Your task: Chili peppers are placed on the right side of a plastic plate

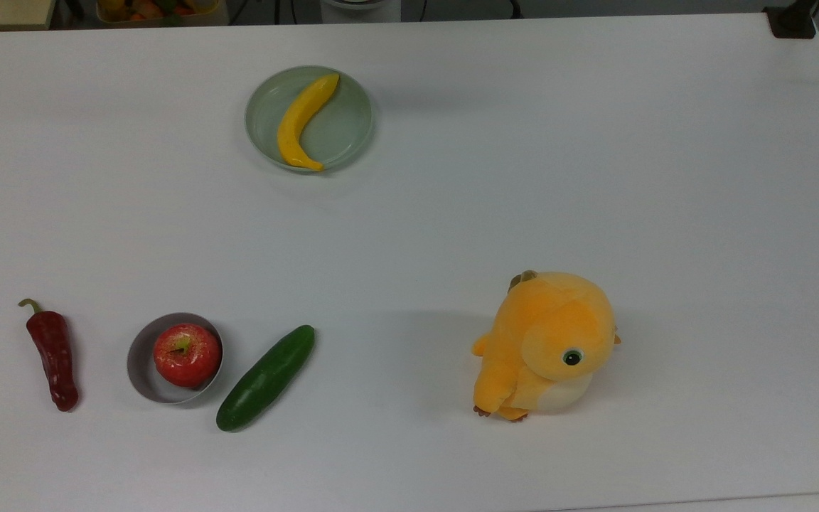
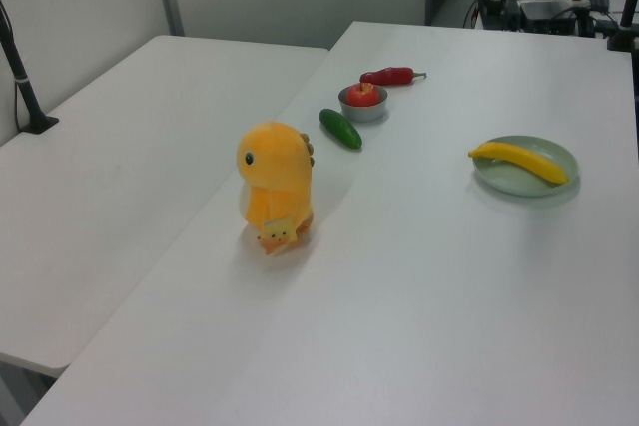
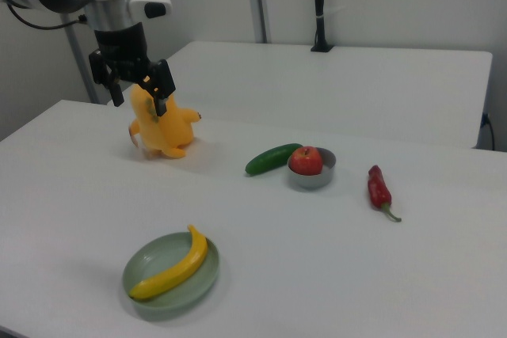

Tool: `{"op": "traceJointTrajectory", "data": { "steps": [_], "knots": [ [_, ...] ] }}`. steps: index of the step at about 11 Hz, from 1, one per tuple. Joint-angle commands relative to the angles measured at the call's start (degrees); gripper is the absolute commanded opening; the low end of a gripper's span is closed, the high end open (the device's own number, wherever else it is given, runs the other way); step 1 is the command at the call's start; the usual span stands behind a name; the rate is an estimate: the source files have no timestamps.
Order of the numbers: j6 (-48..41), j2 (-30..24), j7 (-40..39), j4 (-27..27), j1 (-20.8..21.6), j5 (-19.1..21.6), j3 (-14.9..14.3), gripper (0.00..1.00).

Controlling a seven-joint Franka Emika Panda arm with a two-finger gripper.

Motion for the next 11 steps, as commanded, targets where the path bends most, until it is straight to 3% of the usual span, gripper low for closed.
{"op": "traceJointTrajectory", "data": {
  "steps": [1, 6, 11],
  "knots": [
    [0.9, 0.0, 0.4, -0.2, 0.8, 0.8, -0.8, 1.00],
    [0.9, 0.8, 0.4, -0.2, 0.7, 0.3, -0.8, 1.00],
    [2.0, 5.5, 0.3, 0.4, 0.4, -0.7, -0.8, 1.00]
  ]
}}
